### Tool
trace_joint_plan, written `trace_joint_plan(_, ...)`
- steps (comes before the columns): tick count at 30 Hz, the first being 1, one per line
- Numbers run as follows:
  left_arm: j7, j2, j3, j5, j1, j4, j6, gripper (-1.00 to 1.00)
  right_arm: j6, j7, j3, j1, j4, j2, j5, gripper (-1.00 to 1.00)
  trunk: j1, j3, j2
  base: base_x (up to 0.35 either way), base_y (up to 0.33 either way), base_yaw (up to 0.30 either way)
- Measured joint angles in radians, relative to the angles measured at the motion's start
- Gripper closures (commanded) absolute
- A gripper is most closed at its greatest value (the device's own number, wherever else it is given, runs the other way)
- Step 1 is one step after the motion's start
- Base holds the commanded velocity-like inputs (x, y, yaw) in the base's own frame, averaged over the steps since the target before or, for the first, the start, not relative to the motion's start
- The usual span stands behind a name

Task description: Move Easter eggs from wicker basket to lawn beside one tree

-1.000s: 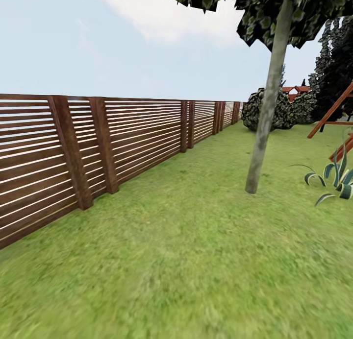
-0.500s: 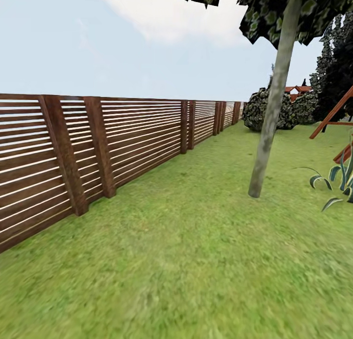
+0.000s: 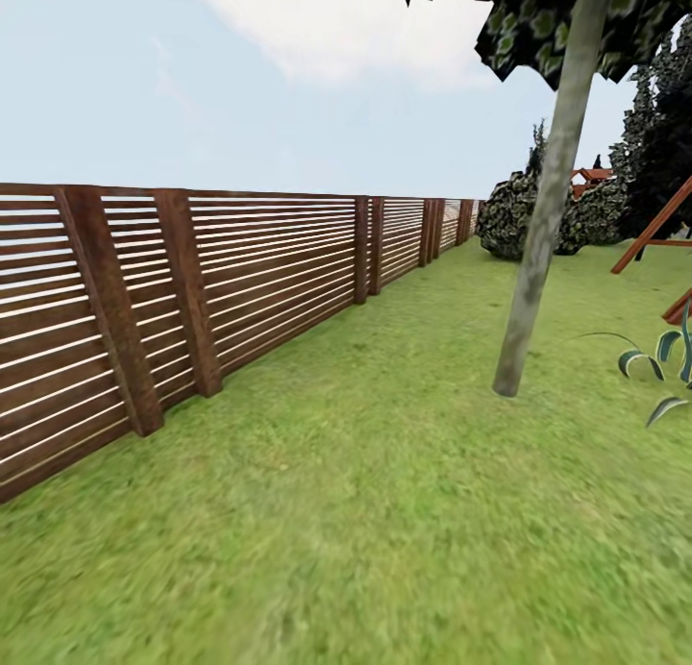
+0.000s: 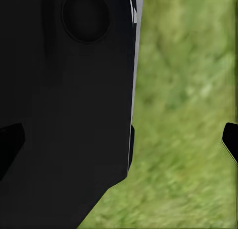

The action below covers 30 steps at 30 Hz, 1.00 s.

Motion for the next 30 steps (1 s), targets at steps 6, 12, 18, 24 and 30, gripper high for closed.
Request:
trace_joint_plan(6, 0.0, 0.0, 0.0, 0.0, 0.0, 0.0, 0.0, -1.0, 0.0, 0.0, 0.0, 0.0, 0.0, 0.0, 0.0, -1.0, 0.0, 0.0, 0.0, 0.318, 0.0, 0.0)
trace_joint_plan(12, 0.0, 0.0, 0.0, 0.0, 0.0, 0.0, 0.0, -1.0, 0.0, 0.0, 0.0, 0.0, 0.0, 0.0, 0.0, -1.0, 0.0, 0.0, 0.0, 0.318, 0.0, 0.0)
trace_joint_plan(18, 0.0, 0.0, 0.0, 0.0, 0.0, 0.0, 0.0, -1.0, -0.001, 0.001, 0.001, 0.0, 0.0, 0.0, 0.002, -1.0, 0.0, 0.0, 0.0, 0.318, 0.0, -0.086)
trace_joint_plan(24, 0.0, 0.0, 0.0, 0.0, 0.0, 0.0, 0.0, -1.0, -0.001, 0.001, 0.001, 0.0, 0.0, 0.0, 0.002, -1.0, 0.0, 0.0, 0.0, 0.318, 0.0, -0.191)
trace_joint_plan(30, 0.0, 0.0, 0.0, 0.0, 0.0, -0.001, 0.0, -1.0, -0.001, 0.001, 0.0, 0.0, 0.0, 0.0, -0.003, -1.0, 0.0, 0.0, 0.0, 0.318, 0.0, -0.024)
